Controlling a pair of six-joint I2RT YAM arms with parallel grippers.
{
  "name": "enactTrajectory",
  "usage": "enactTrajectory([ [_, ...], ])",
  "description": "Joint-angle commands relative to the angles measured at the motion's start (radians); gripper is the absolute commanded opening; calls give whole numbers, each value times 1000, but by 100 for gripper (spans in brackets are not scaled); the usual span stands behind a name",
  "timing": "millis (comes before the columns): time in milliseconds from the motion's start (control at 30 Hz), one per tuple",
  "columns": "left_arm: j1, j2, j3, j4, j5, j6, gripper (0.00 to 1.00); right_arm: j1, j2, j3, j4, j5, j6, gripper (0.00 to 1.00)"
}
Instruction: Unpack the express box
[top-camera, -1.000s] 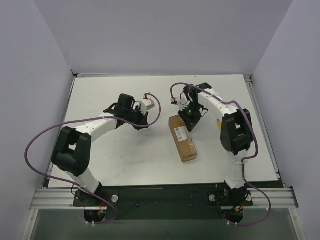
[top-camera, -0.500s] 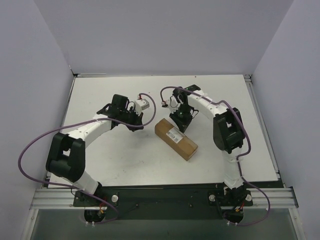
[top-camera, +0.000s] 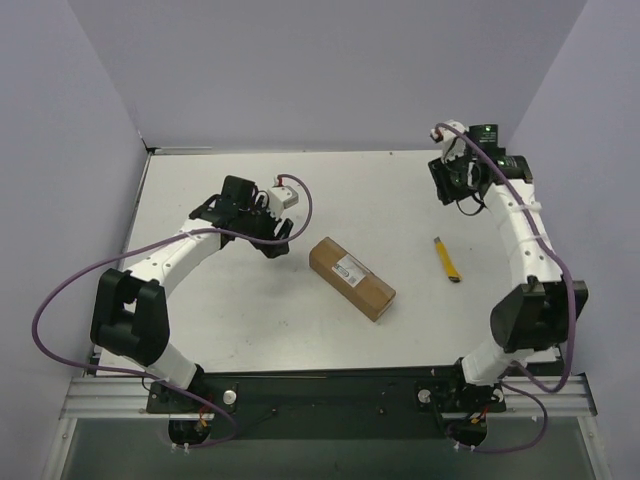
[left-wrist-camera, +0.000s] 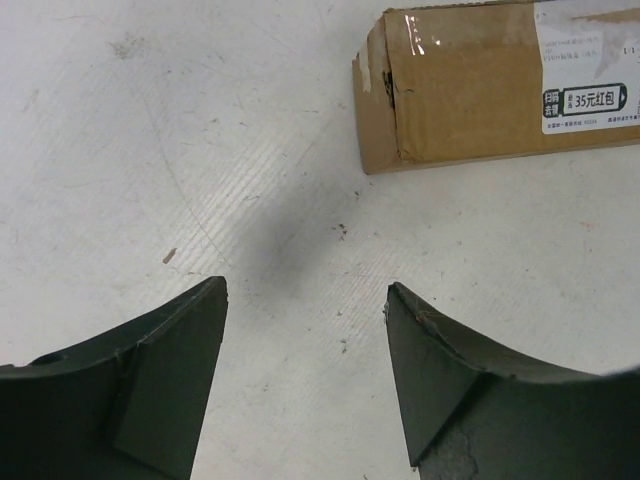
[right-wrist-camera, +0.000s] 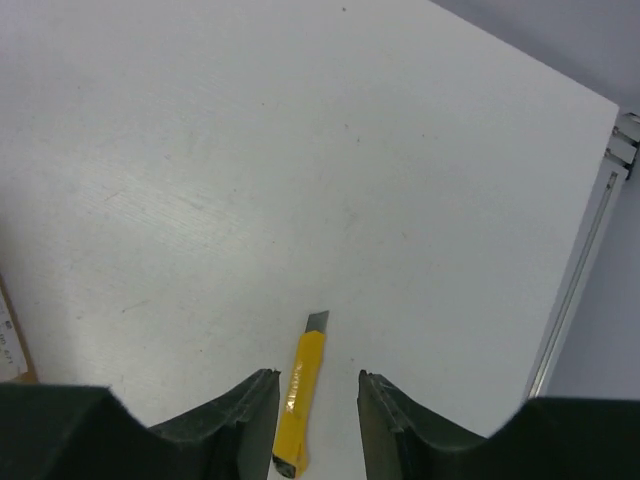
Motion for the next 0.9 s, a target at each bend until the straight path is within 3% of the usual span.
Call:
enactTrajectory([
  [0, 2, -15, 54, -15, -26, -8, 75, 3, 304, 81, -260, 175, -48, 41],
  [67, 1, -12, 55, -12, -22, -16, 75, -29, 324, 68, -330, 138, -87, 47],
  [100, -1, -10, 55, -10, -19, -19, 74, -36, 310, 39, -330, 117, -116, 56],
  [167, -1, -13, 50, -3, -17, -30, 75, -45, 275, -25, -322, 71, -163, 60],
  [200, -1, -16, 47, -1, -16, -31, 75, -45, 264, -38, -324, 61, -166, 69],
  [333, -1, -30, 23, 3, -11, -37, 74, -45, 236, -82, -319, 41, -166, 75],
  [500, -1, -35, 4, 10, -3, -51, 75, -45, 193, -228, -244, 61, -183, 68],
  [867, -5, -29, 9, 7, 3, -53, 74, -79, 275, -254, -163, 87, -149, 56],
])
